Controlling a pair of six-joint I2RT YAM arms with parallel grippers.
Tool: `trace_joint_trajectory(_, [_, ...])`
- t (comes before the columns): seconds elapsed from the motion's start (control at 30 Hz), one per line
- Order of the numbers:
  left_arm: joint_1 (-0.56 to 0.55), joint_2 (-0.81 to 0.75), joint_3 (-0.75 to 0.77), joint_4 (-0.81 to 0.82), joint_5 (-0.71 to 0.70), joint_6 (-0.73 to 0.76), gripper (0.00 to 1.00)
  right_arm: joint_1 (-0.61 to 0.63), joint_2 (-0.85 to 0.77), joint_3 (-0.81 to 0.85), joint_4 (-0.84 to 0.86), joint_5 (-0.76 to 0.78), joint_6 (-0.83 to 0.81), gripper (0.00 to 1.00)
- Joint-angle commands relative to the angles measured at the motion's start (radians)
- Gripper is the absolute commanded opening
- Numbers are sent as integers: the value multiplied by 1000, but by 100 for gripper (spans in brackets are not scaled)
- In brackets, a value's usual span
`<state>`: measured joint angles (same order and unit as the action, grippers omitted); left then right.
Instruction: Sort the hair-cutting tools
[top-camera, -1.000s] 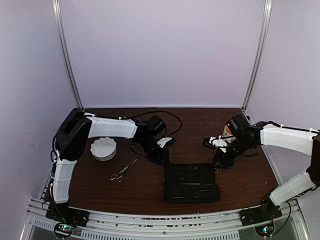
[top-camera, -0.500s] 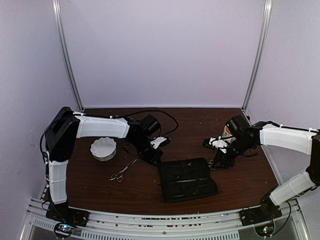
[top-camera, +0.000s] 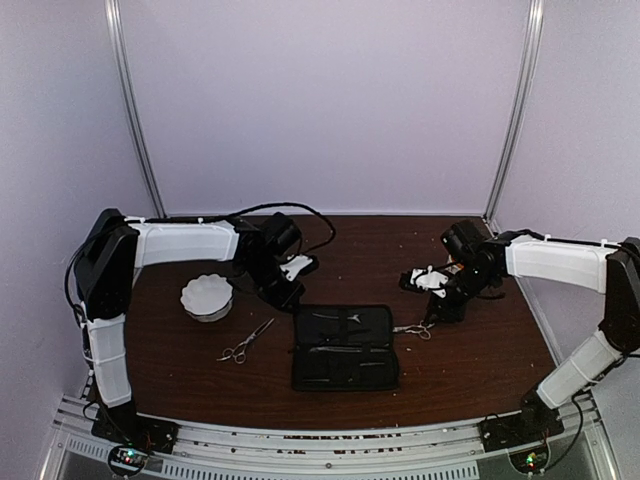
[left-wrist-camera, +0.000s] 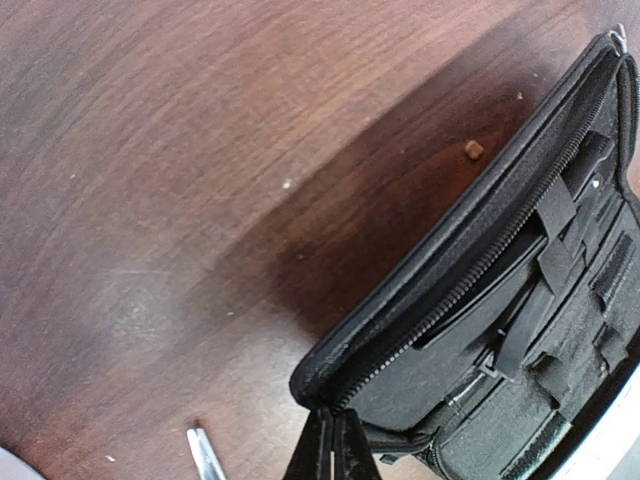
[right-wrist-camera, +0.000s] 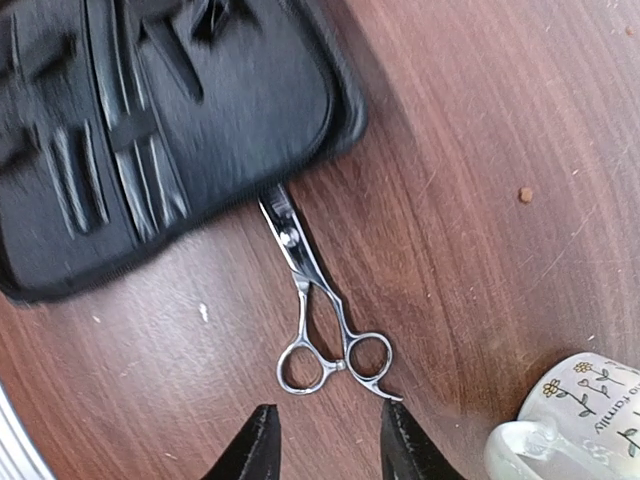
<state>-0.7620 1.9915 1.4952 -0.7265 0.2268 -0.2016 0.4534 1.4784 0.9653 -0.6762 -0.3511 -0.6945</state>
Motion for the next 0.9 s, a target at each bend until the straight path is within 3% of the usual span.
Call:
trace_joint_trajectory(0.0, [4, -3, 20, -2, -49, 13, 0, 22, 52, 24, 6, 62, -40, 34])
trace_joint_trajectory(0.17, [4, -8, 22, 0, -47, -11, 22, 53, 106, 46, 11, 65, -32, 40])
trace_joint_trajectory(0.27, [4, -26, 18, 0, -53, -18, 29, 69, 138, 70, 4, 69, -32, 46])
trace_joint_trajectory(0.53, [4, -76, -16, 39, -45, -52, 31, 80, 258, 185, -69, 64, -53, 50])
trace_joint_trajectory(0.87, [2, -150, -73, 74, -31, -85, 31, 97, 355, 211, -138, 106, -89, 46])
